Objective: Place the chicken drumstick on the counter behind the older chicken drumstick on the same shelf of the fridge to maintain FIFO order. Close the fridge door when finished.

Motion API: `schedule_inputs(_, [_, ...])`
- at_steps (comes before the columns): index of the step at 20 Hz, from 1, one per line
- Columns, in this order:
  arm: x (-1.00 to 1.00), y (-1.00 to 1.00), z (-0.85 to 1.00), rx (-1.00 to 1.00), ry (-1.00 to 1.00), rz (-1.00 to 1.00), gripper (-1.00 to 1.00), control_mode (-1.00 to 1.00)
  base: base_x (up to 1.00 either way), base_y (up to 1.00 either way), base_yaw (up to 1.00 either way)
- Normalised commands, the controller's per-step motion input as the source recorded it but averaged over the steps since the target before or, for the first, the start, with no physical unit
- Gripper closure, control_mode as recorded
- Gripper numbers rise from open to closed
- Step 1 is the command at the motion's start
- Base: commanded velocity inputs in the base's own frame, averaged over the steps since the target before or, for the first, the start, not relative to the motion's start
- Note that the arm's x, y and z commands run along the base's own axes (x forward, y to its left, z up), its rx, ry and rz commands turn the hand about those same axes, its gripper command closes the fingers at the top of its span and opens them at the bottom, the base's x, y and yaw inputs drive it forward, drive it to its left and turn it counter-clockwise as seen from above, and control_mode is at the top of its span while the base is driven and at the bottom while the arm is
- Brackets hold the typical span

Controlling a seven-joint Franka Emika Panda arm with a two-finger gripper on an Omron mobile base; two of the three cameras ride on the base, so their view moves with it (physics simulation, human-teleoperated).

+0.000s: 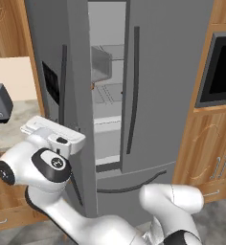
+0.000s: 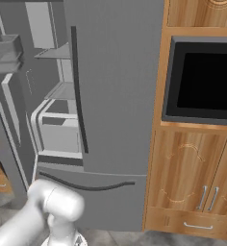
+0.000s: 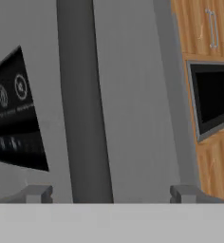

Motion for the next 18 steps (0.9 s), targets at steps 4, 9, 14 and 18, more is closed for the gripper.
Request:
schedule_inputs(4, [0.44,-0.81,0.2,0.03,-0.04,0.0,-1.0,-1.0,0.0,0.0,0.0])
schedule_inputs(9, [0.49,-0.78,0.1,0.04,-0.02,0.0,-1.0,-1.0,0.0,0.0,0.0])
schedule_inputs(14, [0.78,-0.47,0.09,0.06,-0.02,0.0,-1.0,-1.0,0.0,0.0,0.0])
schedule_inputs(18, [0.82,-0.41,0.06,0.06,0.0,0.0,-1.0,-1.0,0.0,0.0,0.0])
